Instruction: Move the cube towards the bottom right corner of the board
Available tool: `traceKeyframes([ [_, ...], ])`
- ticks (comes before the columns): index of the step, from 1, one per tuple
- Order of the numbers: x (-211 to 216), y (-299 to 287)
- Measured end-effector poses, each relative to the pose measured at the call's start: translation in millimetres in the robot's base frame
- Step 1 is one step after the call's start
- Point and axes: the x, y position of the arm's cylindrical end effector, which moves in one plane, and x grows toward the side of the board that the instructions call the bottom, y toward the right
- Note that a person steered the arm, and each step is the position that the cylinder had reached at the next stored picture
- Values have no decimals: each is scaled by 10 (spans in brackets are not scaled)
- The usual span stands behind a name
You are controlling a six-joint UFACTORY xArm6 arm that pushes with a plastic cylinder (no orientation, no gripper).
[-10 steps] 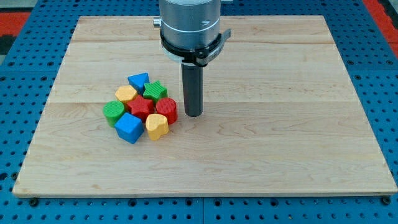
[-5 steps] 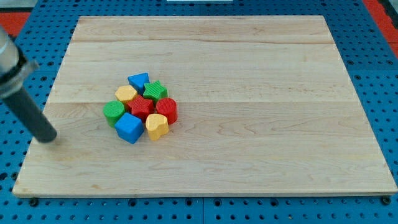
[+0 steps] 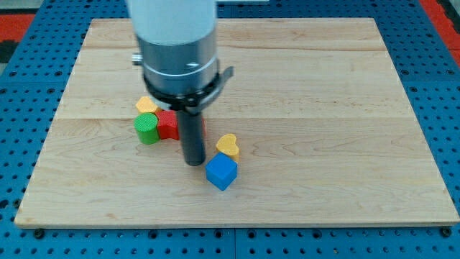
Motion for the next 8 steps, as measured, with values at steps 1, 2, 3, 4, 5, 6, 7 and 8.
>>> traceKeyframes([
  [1, 89, 773],
  [2, 305, 1289],
  [3, 20, 642],
  [4, 436, 492],
  [5, 717, 852],
  [6, 614, 1739],
  [7, 614, 2161],
  [8, 465, 1865],
])
